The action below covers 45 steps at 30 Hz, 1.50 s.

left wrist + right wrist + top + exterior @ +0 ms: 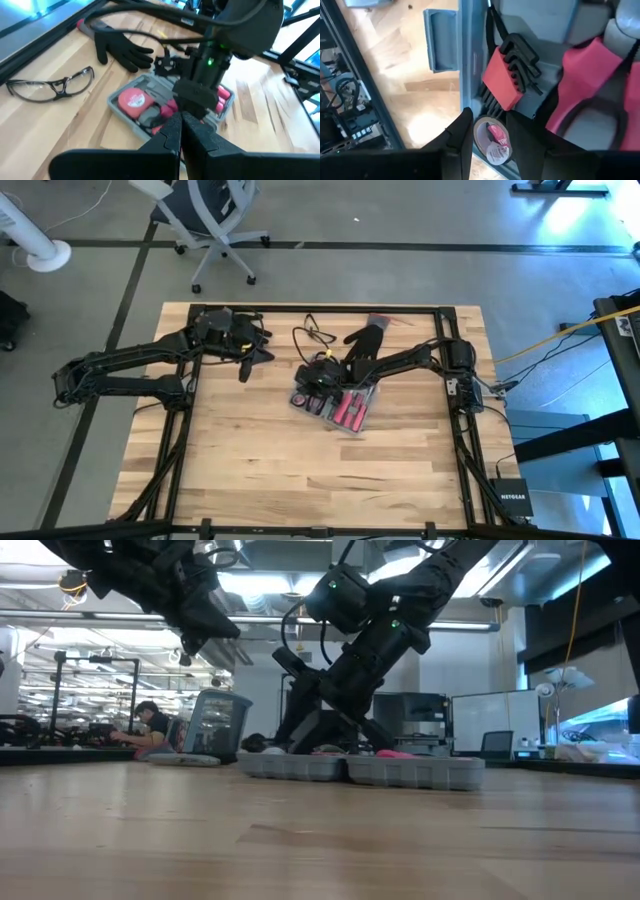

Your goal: Prefit tool cases

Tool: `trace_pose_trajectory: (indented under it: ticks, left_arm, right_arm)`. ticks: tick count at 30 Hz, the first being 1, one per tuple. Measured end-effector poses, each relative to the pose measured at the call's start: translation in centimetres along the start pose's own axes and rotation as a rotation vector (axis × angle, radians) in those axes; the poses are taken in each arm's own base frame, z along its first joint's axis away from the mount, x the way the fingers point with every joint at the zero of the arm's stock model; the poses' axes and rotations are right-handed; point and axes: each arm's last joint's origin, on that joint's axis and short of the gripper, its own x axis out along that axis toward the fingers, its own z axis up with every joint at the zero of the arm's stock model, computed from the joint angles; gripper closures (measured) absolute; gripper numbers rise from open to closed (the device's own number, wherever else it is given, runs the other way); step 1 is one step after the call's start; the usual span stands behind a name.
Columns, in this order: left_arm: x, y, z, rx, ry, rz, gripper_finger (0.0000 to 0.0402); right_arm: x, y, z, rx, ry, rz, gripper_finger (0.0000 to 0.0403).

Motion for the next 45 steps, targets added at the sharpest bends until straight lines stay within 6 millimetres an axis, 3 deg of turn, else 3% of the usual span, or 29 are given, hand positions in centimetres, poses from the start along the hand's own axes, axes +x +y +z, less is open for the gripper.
trace_pose_trajectory:
  ticks: [4,8,14,19,27,31,39,45]
  left_arm:
    - [0.0,0.0,-0.3,0.006,0.027,0.002,0.0401]
    - [0.1,0.0,-0.5,0.005,0.033,0.001,0.0401]
    - [1.2,0.7,-3.2,0.007,0.132,0.006,0.0401]
    - [2.7,1.4,-5.0,-0.041,0.179,0.006,0.0401]
    - [4.2,1.3,-5.4,-0.08,0.19,-0.019,0.0401]
    - [4.6,1.1,-5.1,-0.032,0.157,-0.036,0.0401]
    - [8.4,2.2,-6.7,-0.035,0.181,-0.039,0.0401]
    - [11.4,3.3,-7.7,-0.114,0.273,-0.022,0.0401]
  right_arm:
    - [-0.7,-0.2,0.2,-0.002,-0.052,-0.042,0.0296]
    - [-1.9,-0.5,0.3,-0.049,-0.075,-0.114,0.0338]
    - [-2.6,-0.1,0.1,-0.126,-0.049,-0.105,0.0395]
    - [-2.6,0.3,-0.1,-0.162,-0.044,-0.061,0.0393]
    - [-3.3,0.7,-0.2,-0.179,-0.047,-0.111,0.0393]
    - [-5.3,1.9,-1.2,-0.3,-0.023,-0.114,0.0401]
    - [-9.4,-0.6,-2.9,-0.384,-0.077,-0.433,0.0403]
    - [-10.9,-2.8,-1.2,-0.392,-0.163,-0.716,0.0403]
